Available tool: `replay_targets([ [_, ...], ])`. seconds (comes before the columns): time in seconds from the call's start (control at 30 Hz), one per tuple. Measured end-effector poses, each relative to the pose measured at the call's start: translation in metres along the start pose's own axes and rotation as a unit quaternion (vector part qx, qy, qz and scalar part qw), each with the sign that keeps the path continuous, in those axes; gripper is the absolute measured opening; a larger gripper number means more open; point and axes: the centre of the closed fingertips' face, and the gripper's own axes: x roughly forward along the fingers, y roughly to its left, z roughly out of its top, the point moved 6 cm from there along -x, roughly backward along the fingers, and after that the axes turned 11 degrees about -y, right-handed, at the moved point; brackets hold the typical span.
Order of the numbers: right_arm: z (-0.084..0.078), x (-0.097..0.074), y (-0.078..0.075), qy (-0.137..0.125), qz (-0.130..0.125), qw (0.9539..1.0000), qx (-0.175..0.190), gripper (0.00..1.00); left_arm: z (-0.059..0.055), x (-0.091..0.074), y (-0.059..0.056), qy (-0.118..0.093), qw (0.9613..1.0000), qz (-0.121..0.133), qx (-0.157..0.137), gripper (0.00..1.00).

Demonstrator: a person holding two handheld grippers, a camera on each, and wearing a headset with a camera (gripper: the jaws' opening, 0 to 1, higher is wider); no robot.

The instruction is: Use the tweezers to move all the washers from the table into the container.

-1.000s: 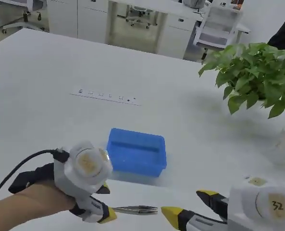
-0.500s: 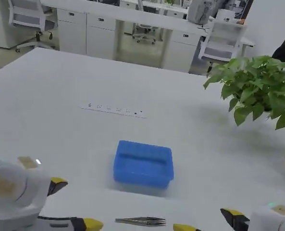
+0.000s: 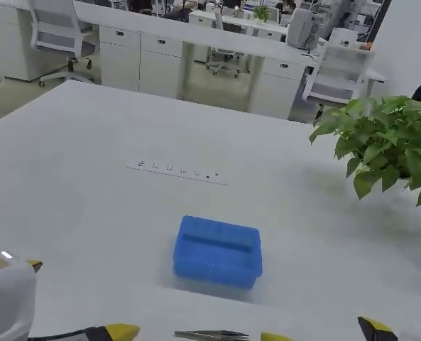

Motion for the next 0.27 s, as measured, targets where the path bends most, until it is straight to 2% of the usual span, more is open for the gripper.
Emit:
replay_targets([
  [0.13,0.0016,-0.0001,-0.0009,-0.008,-0.005,0.9999,0.003,0.99,-0.0018,-0.0014,-0.0021,0.005,1.0,0.005,0.002,0.99],
  [0.27,-0.0001,0.0004,-0.0003,-0.004,-0.007,1.0,-0.003,0.99,-0.0026,-0.0023,-0.0022,0.006,0.9999,0.009,0.0,0.99],
])
